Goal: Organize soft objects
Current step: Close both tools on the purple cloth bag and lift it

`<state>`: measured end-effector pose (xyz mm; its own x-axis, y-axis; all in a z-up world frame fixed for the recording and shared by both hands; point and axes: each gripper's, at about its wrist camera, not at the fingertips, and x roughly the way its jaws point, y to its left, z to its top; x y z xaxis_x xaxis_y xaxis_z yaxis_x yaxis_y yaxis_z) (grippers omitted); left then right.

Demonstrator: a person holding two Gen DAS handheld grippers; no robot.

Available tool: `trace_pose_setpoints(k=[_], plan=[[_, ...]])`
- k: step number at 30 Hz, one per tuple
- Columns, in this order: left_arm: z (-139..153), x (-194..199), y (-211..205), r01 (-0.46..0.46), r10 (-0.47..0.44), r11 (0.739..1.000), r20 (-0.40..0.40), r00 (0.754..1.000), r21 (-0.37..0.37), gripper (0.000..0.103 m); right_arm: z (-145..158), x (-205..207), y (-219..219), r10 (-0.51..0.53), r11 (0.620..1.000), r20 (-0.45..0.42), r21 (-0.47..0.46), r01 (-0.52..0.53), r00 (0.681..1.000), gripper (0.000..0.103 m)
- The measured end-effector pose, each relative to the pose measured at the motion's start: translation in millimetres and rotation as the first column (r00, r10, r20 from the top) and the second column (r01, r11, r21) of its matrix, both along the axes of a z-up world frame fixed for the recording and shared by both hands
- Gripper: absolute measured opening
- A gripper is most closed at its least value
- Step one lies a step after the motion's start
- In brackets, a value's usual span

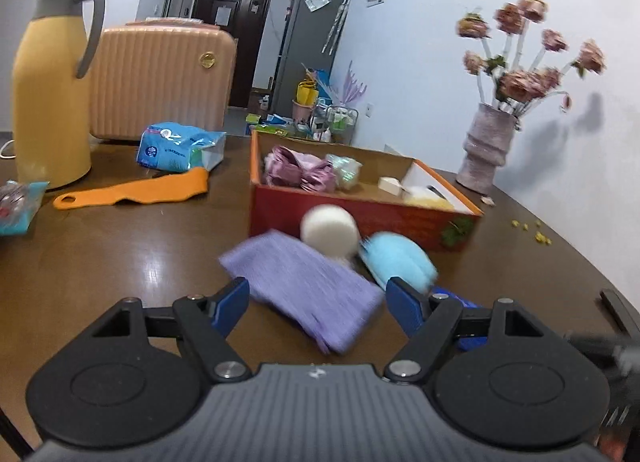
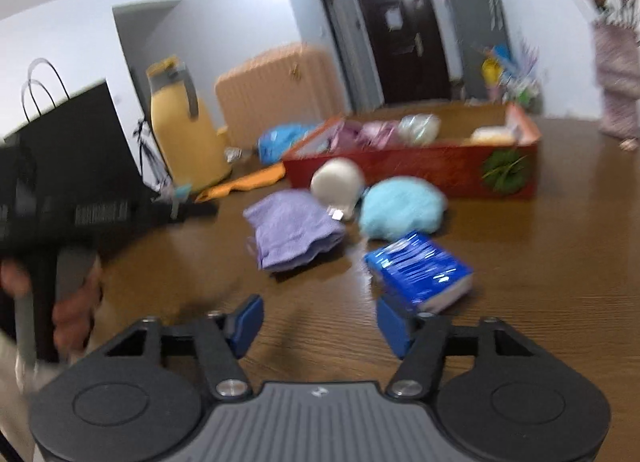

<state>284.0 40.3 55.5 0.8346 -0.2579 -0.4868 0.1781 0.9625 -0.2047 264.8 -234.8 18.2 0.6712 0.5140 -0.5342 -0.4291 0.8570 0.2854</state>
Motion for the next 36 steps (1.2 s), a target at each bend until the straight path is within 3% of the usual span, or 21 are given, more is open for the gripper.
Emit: trace_pose_setpoints(k=[2,7,10,13,14,17,19,21,25,32,33,34,35,36], plan=[[-4,31,14,0.009,-0.010,1.000,-0.019,1.000,-0.019,0.077,-10,22,9,-0.013,1.000,-0.035,-0.016,0.013,0.999,0.058],[-30,97,40,0.013,-0.022,0.998,-0.125,0.992,-0.069,0.076,-15,66,13,-0.183,0.979,-0.037,-0.093,0.179,0.982,0.057],[-44,116,49,0.028,-0.053,0.991,-0.186,0.981,-0.130,0.072,-11,77,21,-0.112,0.993,-0.090,0.024,0.114,0.990,0.057],[-56,123,56,0.043,-0.094,0.977,-0.240,0.966,-0.209,0.050,-19,90,44,-0.089,0.993,-0.126,0.063,0.098,0.988,0.060],[-58,122,57,0.041,-0.098,0.974,-0.248,0.964,-0.224,0.035,-21,93,51,-0.118,0.991,-0.113,0.044,0.123,0.987,0.062],[-59,112,57,0.036,-0.101,0.971,-0.271,0.957,-0.236,0.021,-26,105,68,-0.132,0.991,-0.097,0.014,0.134,0.986,0.063],[-57,95,52,0.037,-0.102,0.971,-0.267,0.958,-0.238,0.018,-26,106,77,-0.115,0.993,-0.081,-0.014,0.115,0.990,0.053],[-56,74,48,0.041,-0.108,0.967,-0.259,0.960,-0.251,0.018,-25,101,79,-0.080,0.996,-0.082,-0.037,0.077,0.993,0.029],[-53,27,33,0.025,-0.103,0.957,-0.258,0.961,-0.290,0.015,-22,73,70,-0.012,0.998,-0.076,-0.064,0.007,0.997,0.012],[-53,-45,-14,0.125,-0.202,0.945,-0.241,0.949,-0.302,0.018,-8,-14,10,0.043,0.986,-0.080,-0.159,-0.055,0.996,0.012],[-53,-50,-17,0.130,-0.206,0.946,-0.241,0.948,-0.297,0.023,-8,-24,1,0.030,0.987,-0.083,-0.154,-0.042,0.996,0.014],[-52,-55,-19,0.134,-0.208,0.946,-0.237,0.949,-0.294,0.037,-7,-32,-8,0.011,0.989,-0.081,-0.148,-0.023,0.997,0.016],[-50,-59,-20,0.147,-0.217,0.945,-0.225,0.950,-0.292,0.043,-6,-38,-17,-0.008,0.990,-0.076,-0.140,-0.003,0.997,0.022],[-47,-63,-21,0.155,-0.221,0.945,-0.213,0.952,-0.288,0.043,-6,-44,-24,-0.032,0.991,-0.066,-0.132,0.023,0.997,0.026]])
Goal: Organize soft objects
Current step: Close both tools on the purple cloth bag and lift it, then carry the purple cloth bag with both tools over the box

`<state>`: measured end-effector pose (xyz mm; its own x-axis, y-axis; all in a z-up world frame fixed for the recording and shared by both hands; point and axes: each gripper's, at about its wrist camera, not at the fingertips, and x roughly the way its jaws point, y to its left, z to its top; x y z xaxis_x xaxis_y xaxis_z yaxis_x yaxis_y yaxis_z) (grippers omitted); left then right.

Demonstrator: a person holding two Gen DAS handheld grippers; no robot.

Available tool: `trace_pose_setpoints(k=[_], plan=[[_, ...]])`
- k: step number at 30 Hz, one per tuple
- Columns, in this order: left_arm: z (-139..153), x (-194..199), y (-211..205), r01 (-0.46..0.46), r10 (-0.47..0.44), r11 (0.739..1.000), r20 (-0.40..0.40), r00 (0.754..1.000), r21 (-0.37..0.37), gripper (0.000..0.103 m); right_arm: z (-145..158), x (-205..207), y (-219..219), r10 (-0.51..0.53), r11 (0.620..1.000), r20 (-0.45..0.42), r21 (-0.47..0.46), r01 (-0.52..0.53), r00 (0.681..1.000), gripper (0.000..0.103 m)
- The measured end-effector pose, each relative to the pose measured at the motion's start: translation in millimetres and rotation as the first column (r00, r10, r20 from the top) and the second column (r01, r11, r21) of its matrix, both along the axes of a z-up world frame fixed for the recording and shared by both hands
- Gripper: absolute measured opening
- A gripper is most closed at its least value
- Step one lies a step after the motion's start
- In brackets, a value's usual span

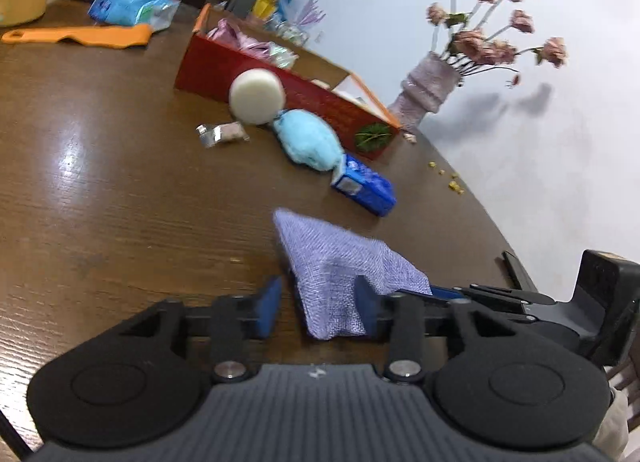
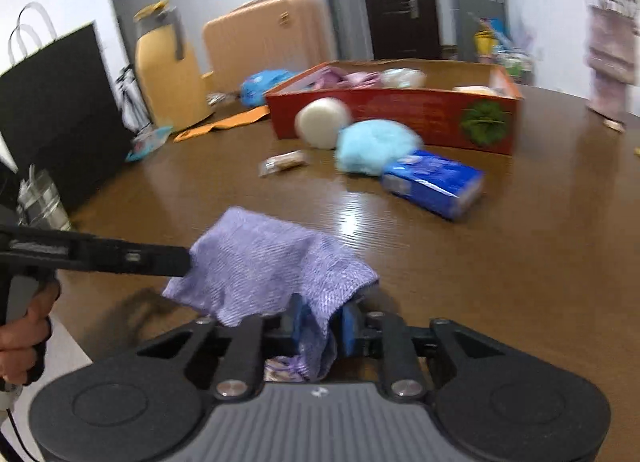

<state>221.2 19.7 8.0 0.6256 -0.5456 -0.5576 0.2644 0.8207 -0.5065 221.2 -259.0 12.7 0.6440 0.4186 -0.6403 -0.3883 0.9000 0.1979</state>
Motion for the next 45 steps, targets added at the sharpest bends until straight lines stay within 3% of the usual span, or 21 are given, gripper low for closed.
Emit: trace_pose_setpoints(k=[5,9,10,13,16,18,23,27,33,36,39,42,45], plan=[[9,4,-7,-0.035,0.034,0.999,0.040,0.999,0.030,0.046,6,-4,-26,-0.130,0.989,0.061,0.076,0.125,0.990,0.042],[-1,11,-21,-0.029,0.029,0.997,0.011,1.000,0.070,0.046,-3,6,-25,-0.175,0.982,0.096,0.089,0.167,0.980,0.052],[-5,12,-24,-0.024,0.024,0.997,0.002,1.000,0.078,0.045,-6,9,-22,-0.175,0.982,0.100,0.090,0.167,0.979,0.052],[-11,12,-29,0.002,-0.001,0.996,-0.016,1.000,0.084,0.024,-17,16,-9,-0.158,0.986,0.093,0.070,0.152,0.983,0.051],[-12,11,-31,0.015,-0.013,0.996,-0.017,1.000,0.091,0.018,-23,16,4,-0.134,0.991,0.128,-0.002,0.136,0.983,0.047],[-11,10,-30,0.022,-0.020,0.997,-0.015,1.000,0.081,0.017,-25,15,8,-0.116,0.992,0.129,-0.029,0.121,0.985,0.035],[-12,10,-35,0.041,-0.040,0.996,-0.010,0.999,0.081,0.015,-30,9,15,-0.076,0.992,0.172,-0.088,0.093,0.982,0.024],[-7,14,-39,0.058,-0.059,0.995,0.004,0.998,0.081,0.012,-29,10,12,-0.089,0.994,0.169,-0.047,0.098,0.982,0.011],[22,40,-42,0.103,-0.106,0.994,0.075,0.992,0.043,0.011,0,26,-3,-0.105,0.994,0.207,0.038,0.099,0.973,0.007],[49,75,-48,0.128,-0.130,0.991,0.134,0.982,0.026,0.011,30,55,-12,-0.095,0.995,0.266,0.047,0.085,0.959,0.007],[75,123,-60,0.130,-0.136,0.991,0.187,0.973,0.045,0.010,61,106,-16,-0.071,0.997,0.324,-0.006,0.078,0.943,0.007],[94,196,-80,0.121,-0.132,0.990,0.178,0.975,0.070,0.010,83,181,-19,-0.071,0.997,0.299,-0.018,0.080,0.952,0.007],[94,267,-102,0.101,-0.117,0.987,0.131,0.984,0.125,0.010,91,263,-17,-0.093,0.992,0.252,-0.058,0.111,0.963,0.007]])
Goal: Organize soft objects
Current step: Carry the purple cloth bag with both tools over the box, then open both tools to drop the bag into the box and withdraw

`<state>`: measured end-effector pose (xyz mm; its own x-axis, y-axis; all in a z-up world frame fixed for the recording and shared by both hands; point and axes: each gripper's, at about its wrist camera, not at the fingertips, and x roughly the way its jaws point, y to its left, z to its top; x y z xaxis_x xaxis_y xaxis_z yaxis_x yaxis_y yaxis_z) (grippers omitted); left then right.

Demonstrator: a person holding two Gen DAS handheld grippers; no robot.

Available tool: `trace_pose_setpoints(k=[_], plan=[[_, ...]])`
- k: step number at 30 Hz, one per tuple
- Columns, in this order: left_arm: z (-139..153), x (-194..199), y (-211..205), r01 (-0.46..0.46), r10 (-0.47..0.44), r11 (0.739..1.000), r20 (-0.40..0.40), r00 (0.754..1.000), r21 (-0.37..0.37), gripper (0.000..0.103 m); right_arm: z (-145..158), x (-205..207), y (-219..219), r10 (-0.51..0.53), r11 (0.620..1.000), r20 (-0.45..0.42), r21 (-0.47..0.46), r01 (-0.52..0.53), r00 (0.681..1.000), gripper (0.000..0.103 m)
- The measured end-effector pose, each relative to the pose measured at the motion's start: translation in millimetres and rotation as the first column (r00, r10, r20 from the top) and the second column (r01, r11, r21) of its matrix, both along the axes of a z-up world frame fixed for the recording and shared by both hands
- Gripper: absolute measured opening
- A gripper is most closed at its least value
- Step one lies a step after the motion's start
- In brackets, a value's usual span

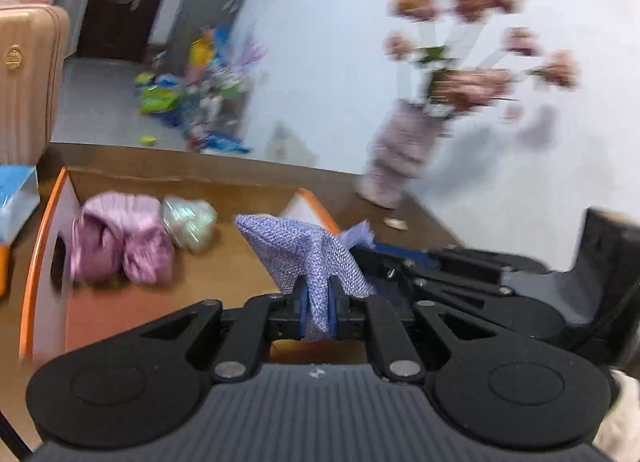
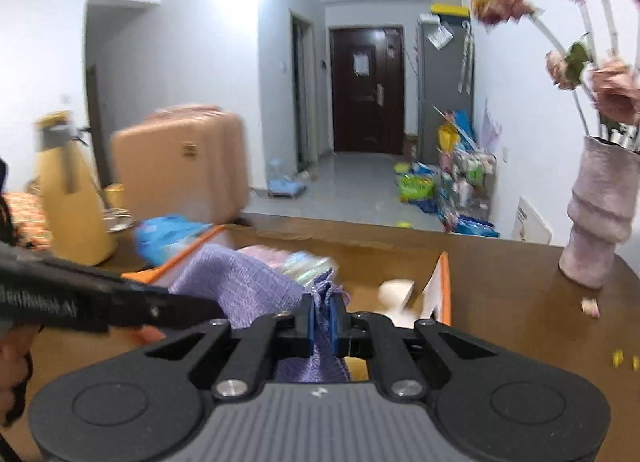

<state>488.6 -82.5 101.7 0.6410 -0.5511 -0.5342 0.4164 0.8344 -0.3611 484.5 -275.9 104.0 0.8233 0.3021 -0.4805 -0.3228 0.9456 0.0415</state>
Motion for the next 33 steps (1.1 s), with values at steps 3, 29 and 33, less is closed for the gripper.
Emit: trace_pose_setpoints(k=[3,29,33], plan=[[-13,63,-19,-0.026,0.029,0.999,-0.070,0.997,0.047,0.010,-11,76,9,-0.044,0.998,-0.081,-0.045,0.040,0.996,0.007],[5,103,6,-0.165,0.183,0.957,-0.055,0.982,0.237,0.053,11,137,-27,-0.108,0.993,-0.229,0.019,0.115,0.967,0.047],[47,56,28,-0.197,0.192,0.954,0.041,0.980,0.224,0.054,46,99,-47,-0.115,0.993,-0.166,0.011,0.119,0.979,0.053]])
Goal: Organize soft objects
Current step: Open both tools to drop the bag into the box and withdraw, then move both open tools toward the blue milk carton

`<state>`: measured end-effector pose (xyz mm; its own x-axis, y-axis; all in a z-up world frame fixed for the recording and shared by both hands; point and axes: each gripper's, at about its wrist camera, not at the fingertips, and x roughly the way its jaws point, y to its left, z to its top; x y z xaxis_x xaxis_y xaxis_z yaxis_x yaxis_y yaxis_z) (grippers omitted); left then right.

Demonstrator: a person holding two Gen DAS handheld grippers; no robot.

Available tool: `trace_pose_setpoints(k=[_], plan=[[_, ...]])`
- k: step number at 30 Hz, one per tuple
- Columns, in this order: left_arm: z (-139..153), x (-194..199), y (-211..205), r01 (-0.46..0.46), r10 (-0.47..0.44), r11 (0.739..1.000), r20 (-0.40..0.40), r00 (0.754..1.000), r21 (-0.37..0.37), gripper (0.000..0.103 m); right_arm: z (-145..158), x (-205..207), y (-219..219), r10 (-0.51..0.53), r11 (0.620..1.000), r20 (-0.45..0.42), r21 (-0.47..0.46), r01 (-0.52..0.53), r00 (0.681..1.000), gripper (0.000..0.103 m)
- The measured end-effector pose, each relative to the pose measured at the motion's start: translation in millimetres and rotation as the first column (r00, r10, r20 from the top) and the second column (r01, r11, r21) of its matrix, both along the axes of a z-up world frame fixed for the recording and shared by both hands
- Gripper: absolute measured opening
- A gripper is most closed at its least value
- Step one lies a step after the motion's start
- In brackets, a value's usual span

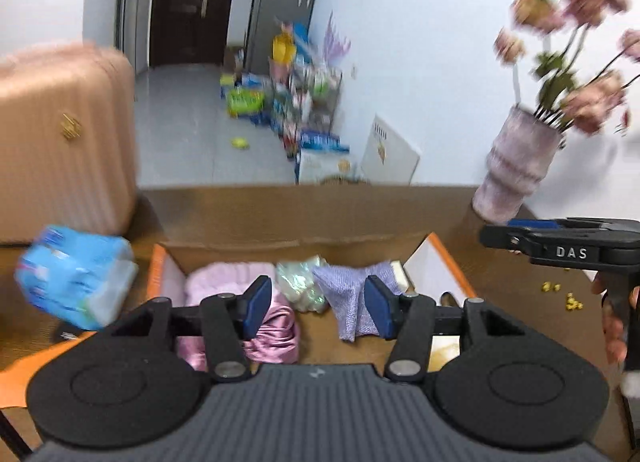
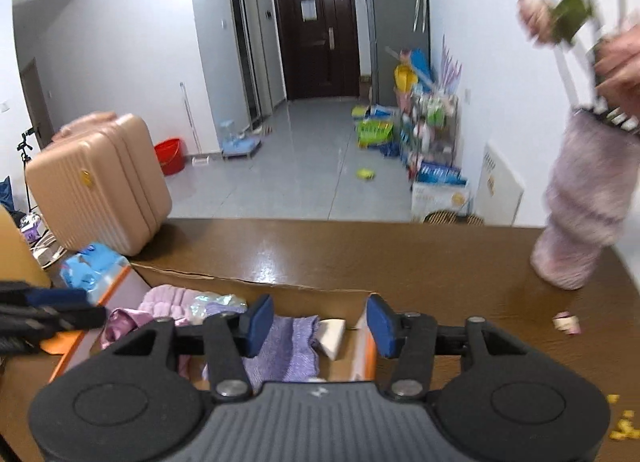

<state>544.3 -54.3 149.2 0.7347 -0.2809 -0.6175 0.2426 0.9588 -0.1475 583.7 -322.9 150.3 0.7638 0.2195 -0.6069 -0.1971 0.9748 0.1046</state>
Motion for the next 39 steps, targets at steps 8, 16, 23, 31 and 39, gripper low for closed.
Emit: trace_pose_setpoints(k=[8,16,23,31,39], plan=[[58,-97,20,-0.014,0.008,0.999,0.135,0.991,0.042,0.058,54,-92,-21,0.020,1.000,0.111,-0.003,-0.019,0.994,0.062],[48,-214,36,-0.036,0.025,0.999,0.268,0.963,0.037,0.064,57,-191,-17,0.062,0.998,0.200,0.002,-0.064,0.978,0.071],[6,-328,59,-0.022,0.036,0.999,0.322,0.946,-0.048,0.075,24,-303,-3,0.139,0.989,0.289,0.013,-0.150,0.947,0.080],[-51,-399,78,-0.095,0.109,0.993,0.248,0.963,-0.070,0.076,-45,-401,15,0.109,0.988,0.322,0.071,-0.139,0.940,0.086],[-66,-393,86,-0.116,0.129,0.990,0.197,0.972,-0.077,0.076,-84,-409,30,0.116,0.990,0.229,0.045,-0.130,0.966,0.086]])
